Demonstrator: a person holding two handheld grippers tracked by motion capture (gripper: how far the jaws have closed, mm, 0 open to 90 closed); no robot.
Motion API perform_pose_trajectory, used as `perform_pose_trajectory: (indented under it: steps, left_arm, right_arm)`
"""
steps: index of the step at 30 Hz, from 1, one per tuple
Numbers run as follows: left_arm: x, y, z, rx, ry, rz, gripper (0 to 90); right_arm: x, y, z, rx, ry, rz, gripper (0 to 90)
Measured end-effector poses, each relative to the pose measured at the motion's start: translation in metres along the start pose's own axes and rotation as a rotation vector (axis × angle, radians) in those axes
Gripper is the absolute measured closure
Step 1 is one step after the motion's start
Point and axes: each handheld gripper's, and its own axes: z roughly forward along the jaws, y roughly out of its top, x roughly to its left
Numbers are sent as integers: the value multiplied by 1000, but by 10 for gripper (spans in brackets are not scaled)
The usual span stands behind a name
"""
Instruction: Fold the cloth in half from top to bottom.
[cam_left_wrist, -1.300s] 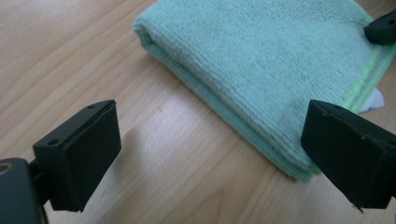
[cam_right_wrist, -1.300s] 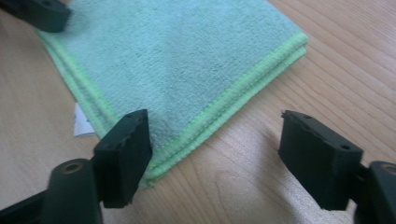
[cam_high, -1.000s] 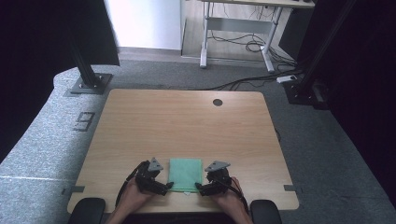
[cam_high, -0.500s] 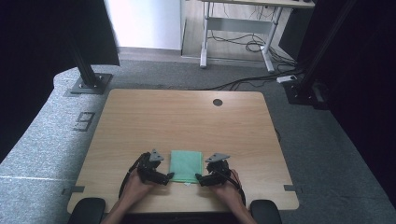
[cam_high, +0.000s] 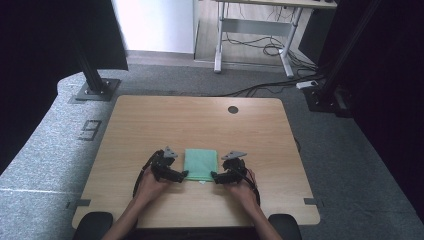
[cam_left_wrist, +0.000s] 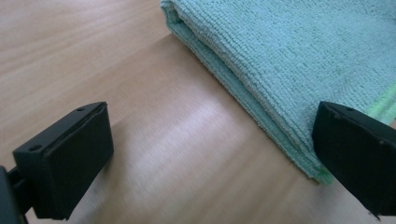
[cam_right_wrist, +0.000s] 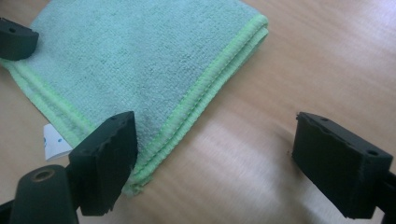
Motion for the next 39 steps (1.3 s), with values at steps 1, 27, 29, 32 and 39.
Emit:
perform_pose_trajectory:
  steps: [1, 27, 29, 32, 39]
  left_arm:
    - [2, 2, 2, -1, 2, -1, 0]
    - [34, 31, 27, -4, 26, -32, 0]
    - [34, 32, 27, -4, 22, -31, 0]
    - [34, 32, 27, -5, 19, -29, 0]
    - [39, 32, 24, -8, -23, -45, 0]
  right_arm:
    - [-2, 2, 2, -4, -3, 1, 140]
    - [-39, 29, 32, -56, -3, 12, 137]
    - [-39, 28, 32, -61, -2, 17, 136]
    - [-39, 27, 32, -70, -5, 25, 136]
    - [-39, 28, 30, -58, 10, 55, 144]
